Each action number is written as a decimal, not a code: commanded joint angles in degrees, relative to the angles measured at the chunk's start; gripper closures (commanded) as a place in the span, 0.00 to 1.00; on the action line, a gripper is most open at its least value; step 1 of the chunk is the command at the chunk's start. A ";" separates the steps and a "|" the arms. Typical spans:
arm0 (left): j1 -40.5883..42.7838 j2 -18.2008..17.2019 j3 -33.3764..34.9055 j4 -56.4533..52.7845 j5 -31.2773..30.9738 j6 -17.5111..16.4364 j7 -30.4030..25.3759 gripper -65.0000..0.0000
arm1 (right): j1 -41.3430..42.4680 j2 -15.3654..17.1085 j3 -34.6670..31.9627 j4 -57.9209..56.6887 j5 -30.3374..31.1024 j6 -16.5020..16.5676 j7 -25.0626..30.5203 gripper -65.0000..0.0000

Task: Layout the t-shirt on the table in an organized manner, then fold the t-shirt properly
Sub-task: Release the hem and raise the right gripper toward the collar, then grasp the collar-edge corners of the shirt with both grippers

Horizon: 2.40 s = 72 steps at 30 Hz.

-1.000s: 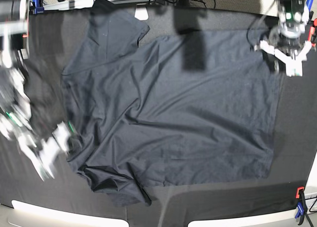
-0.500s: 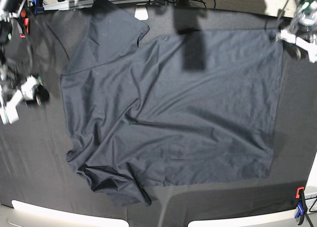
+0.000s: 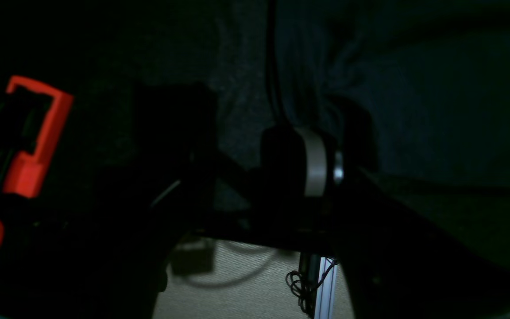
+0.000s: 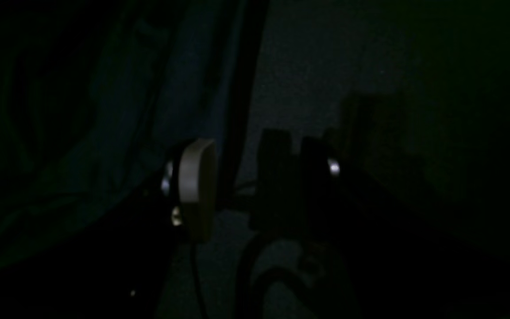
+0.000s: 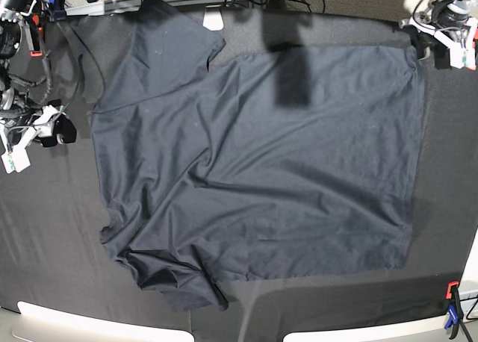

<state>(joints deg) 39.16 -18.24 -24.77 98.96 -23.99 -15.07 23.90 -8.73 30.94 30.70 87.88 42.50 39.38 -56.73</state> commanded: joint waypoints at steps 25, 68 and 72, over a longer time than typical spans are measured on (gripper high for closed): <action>-4.26 -0.66 -4.76 -1.57 -9.16 -3.10 10.80 0.62 | 0.61 1.27 0.42 0.94 1.25 0.62 -0.87 0.54; -6.12 -0.66 -4.76 -2.93 -16.57 -14.53 13.35 1.00 | -14.23 -7.72 12.70 5.49 12.37 0.62 -5.20 0.54; -6.54 -0.66 -4.76 -2.93 -16.59 -14.53 13.35 1.00 | -14.82 -13.33 19.96 5.49 11.43 0.62 -5.46 0.54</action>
<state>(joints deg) 32.69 -18.09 -29.23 95.29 -39.64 -29.02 38.24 -23.79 16.45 50.43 92.42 52.47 39.51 -63.11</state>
